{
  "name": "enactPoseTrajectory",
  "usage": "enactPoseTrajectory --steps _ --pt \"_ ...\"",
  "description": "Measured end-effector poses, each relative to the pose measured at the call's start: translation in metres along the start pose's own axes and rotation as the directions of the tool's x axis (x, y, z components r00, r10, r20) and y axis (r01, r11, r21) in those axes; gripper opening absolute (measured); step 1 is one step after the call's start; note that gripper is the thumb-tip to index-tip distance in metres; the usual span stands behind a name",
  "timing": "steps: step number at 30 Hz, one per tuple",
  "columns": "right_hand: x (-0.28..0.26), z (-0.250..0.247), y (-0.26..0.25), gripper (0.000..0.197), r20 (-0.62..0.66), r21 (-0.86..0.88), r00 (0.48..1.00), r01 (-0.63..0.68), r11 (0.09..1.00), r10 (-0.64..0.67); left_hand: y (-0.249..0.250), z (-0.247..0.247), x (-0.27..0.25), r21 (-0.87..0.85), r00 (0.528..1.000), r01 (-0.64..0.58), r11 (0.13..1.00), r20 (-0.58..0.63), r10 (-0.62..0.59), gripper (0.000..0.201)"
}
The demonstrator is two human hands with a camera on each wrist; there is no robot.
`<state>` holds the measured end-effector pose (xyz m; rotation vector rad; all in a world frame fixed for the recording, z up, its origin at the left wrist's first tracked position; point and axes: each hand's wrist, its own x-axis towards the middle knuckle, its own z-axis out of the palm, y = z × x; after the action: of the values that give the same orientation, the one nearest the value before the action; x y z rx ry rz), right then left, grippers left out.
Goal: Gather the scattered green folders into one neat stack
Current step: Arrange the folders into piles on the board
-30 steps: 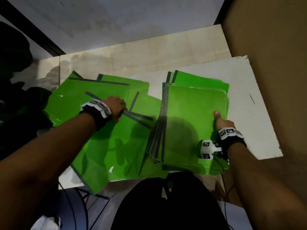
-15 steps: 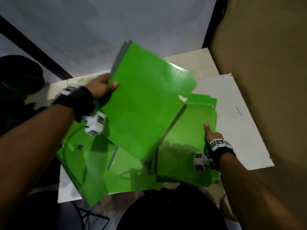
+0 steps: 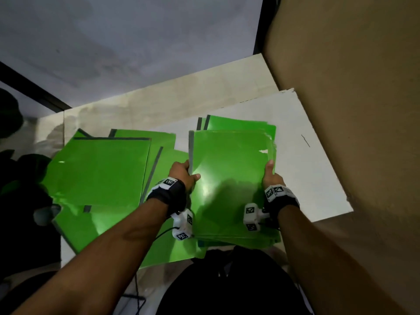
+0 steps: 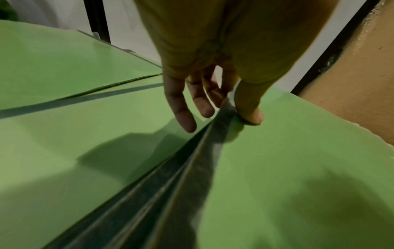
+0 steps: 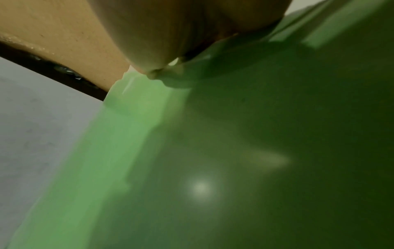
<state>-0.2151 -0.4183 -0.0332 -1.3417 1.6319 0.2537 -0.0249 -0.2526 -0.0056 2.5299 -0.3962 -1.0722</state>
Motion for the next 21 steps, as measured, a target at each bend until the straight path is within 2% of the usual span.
enactPoseTrajectory --steps 5,7,9,10,11,13,15,18,21 --pt "0.0 0.0 0.003 0.094 0.019 0.016 0.999 -0.026 1.0 0.025 -0.004 -0.01 0.0 0.061 0.996 -0.075 0.995 0.06 0.071 0.053" --pt "0.001 0.0 0.003 0.099 0.024 -0.009 0.999 -0.031 0.999 0.031 -0.023 -0.025 0.002 0.109 0.998 -0.048 0.993 -0.042 0.053 0.052" --pt "0.004 0.0 0.004 0.099 0.026 -0.024 0.999 -0.034 0.999 0.034 -0.05 -0.039 0.006 0.171 0.974 0.099 0.98 -0.218 -0.06 0.056" --pt "0.004 0.001 0.004 0.099 0.019 -0.028 0.999 -0.033 0.999 0.034 -0.063 -0.045 0.006 0.178 0.953 0.193 0.965 -0.27 -0.141 0.059" --pt "0.004 0.0 0.003 0.099 0.014 -0.026 0.999 -0.035 0.999 0.035 -0.075 -0.049 0.005 0.186 0.937 0.277 0.943 -0.27 -0.222 0.064" --pt "0.005 0.001 0.004 0.099 0.004 -0.027 0.999 -0.041 0.999 0.041 -0.091 -0.048 0.002 0.252 0.937 0.335 0.908 -0.19 -0.293 0.073" --pt "0.004 0.001 0.002 0.099 0.004 -0.03 0.999 -0.052 0.998 0.052 -0.097 -0.043 0.003 0.306 0.953 0.299 0.904 -0.153 -0.263 0.08" --pt "0.006 -0.002 0.0 0.1 0.016 -0.043 0.997 -0.071 0.997 0.072 -0.097 -0.045 0.008 0.288 0.949 0.304 0.908 -0.173 -0.263 0.088" --pt "0.01 -0.007 0.003 0.107 0.027 -0.057 0.997 -0.065 0.996 0.067 -0.094 -0.054 0.012 0.229 0.957 0.286 0.93 -0.11 -0.267 0.079"
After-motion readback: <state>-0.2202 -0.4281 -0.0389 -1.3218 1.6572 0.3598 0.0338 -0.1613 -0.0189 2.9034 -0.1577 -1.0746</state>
